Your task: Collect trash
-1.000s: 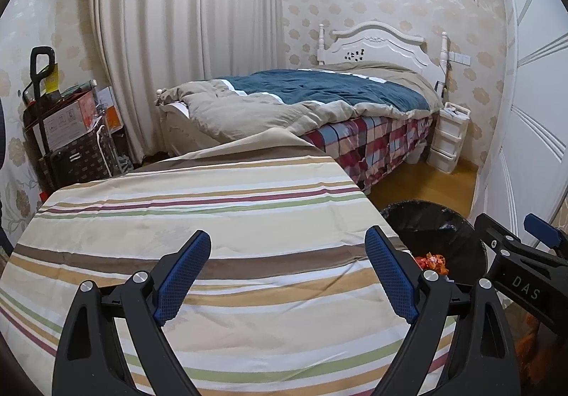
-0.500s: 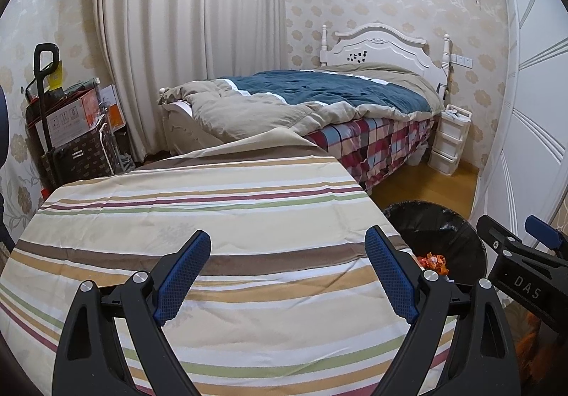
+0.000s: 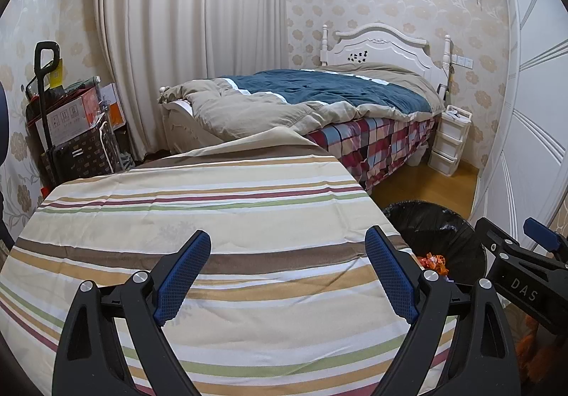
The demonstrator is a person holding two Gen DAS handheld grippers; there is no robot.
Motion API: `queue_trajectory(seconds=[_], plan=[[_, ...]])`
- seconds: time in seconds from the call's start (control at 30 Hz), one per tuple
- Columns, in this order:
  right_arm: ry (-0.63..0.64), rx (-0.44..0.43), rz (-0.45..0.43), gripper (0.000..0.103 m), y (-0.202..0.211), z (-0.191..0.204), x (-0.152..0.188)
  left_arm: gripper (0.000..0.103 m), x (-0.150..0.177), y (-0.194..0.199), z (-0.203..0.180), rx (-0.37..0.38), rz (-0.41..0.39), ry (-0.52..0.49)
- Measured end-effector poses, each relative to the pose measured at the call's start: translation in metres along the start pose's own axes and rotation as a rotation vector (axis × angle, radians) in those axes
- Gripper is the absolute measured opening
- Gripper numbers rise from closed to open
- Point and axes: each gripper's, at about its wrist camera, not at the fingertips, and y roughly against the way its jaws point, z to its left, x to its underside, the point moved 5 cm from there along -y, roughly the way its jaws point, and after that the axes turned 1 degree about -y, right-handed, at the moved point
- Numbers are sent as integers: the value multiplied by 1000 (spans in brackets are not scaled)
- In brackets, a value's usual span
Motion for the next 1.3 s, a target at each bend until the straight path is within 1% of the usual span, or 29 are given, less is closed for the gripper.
queue_trajectory(seconds=[1.3], plan=[[2, 1, 2, 90, 0, 1, 0, 88, 4, 1, 4, 0, 4, 8]])
